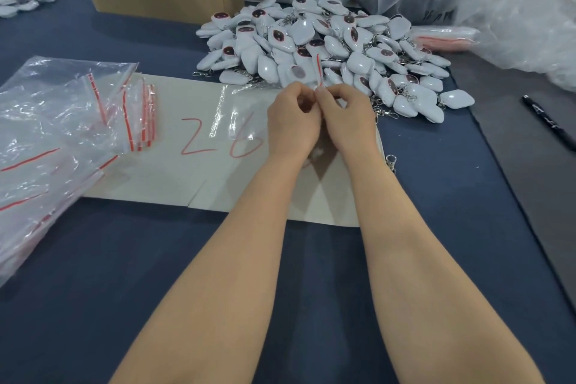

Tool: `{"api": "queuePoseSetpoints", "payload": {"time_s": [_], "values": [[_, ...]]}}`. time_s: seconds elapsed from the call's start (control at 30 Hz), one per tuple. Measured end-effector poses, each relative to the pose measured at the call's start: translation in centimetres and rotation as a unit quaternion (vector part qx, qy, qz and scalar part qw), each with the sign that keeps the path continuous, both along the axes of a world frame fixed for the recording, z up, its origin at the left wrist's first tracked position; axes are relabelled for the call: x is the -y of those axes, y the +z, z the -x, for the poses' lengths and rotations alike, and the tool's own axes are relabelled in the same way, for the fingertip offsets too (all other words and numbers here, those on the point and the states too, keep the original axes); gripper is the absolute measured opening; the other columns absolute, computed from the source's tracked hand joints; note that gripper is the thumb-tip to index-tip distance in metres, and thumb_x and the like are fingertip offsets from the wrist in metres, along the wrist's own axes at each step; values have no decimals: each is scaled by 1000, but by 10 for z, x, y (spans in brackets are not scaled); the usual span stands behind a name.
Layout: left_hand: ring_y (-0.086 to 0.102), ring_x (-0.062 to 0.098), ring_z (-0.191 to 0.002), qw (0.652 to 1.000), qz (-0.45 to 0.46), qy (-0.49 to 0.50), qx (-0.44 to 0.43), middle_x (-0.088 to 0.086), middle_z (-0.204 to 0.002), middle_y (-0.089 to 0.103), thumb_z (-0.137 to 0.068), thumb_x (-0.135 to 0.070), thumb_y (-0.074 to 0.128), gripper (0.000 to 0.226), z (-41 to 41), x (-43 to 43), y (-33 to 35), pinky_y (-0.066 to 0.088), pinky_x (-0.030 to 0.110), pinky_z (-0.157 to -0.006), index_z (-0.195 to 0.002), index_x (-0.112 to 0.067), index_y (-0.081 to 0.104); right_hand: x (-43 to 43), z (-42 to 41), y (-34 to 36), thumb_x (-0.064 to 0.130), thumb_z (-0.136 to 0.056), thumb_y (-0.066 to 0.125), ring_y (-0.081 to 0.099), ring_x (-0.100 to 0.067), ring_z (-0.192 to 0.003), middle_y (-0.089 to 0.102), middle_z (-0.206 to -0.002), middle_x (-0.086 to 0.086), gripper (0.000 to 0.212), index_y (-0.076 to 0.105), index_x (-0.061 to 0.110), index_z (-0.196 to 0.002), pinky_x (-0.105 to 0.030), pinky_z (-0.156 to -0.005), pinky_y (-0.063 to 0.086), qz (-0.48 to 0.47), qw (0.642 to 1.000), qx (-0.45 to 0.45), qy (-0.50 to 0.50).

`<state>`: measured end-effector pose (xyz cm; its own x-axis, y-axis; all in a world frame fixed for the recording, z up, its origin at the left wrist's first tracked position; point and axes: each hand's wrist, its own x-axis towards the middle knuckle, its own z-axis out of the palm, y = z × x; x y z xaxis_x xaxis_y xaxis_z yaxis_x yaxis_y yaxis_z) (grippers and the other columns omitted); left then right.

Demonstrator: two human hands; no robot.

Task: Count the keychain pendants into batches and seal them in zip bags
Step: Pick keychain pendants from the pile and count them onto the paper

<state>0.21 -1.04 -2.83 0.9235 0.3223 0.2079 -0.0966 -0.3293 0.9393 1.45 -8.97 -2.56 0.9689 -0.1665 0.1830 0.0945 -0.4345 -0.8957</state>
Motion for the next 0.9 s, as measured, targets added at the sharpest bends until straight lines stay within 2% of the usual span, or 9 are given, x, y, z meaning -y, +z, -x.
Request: {"api": "queuePoseSetpoints", "payload": {"time_s": [0.1,0.17,0.3,0.4,0.5,0.63,0.73,0.8,0.9], "values": [[57,11,-70,999,21,-21,-19,-10,-68,58,-84,-13,64,19,-4,-2,0,45,19,-69,-69,-23,55,1,-2,-1,25,-91,57,60,-15,-85,66,-80,6,15,67,24,-80,-35,-88,49,-15,1000,-5,-13],[58,15,-72,996,68,-35,-38,-7,-67,60,-83,-12,66,23,-7,-4,1,49,29,-77,-67,-25,56,1,-3,-1,24,-92,56,57,-12,-79,62,-73,10,17,66,24,-78,-35,-87,49,-37,999,-10,-11],[58,19,-74,994,98,-23,-39,-2,-69,60,-85,-9,64,22,-7,-2,1,51,38,-83,-68,-22,56,2,-3,0,22,-94,54,58,-15,-81,62,-78,5,15,67,20,-85,-38,-88,50,-41,999,-5,-11],[54,15,-74,991,117,71,0,-7,-71,55,-88,-9,59,10,-6,-4,4,48,26,-79,-79,-14,56,3,-5,-3,19,-95,51,67,-28,-84,63,-80,2,15,64,17,-87,-47,-88,52,-52,998,-11,-37],[49,10,-72,974,106,177,93,-8,-75,52,-91,-7,52,7,-3,-11,9,38,7,-65,-86,-12,51,2,-4,-5,17,-96,51,67,-29,-73,59,-70,3,14,60,15,-85,-49,-84,54,-73,995,-10,-63],[48,14,-72,967,18,176,182,5,-90,55,-92,-8,48,8,3,-5,12,36,15,-64,-96,-4,53,0,-3,-5,20,-96,52,66,-34,-90,68,-92,-10,17,65,10,-95,-50,-89,50,-35,999,-8,-35],[53,20,-81,987,-118,72,83,8,-96,60,-91,-10,48,18,0,0,-1,34,25,-66,-107,-7,53,2,-4,-4,16,-98,47,63,-23,-95,67,-113,-9,25,66,14,-114,-39,-91,50,-35,999,7,-26],[54,28,-94,973,-232,16,-2,11,-106,59,-88,-9,48,21,-1,2,-9,33,31,-72,-108,-9,55,6,-4,-3,9,-100,42,63,-20,-85,60,-126,-9,36,53,19,-132,-29,-74,53,-132,991,20,-33],[53,31,-102,963,-267,10,-32,12,-114,55,-86,-7,46,27,-1,1,-11,37,33,-77,-110,-10,57,13,-5,-2,5,-98,45,64,-10,-66,55,-131,-10,49,33,20,-144,-17,-61,50,-287,957,13,-44]]}}
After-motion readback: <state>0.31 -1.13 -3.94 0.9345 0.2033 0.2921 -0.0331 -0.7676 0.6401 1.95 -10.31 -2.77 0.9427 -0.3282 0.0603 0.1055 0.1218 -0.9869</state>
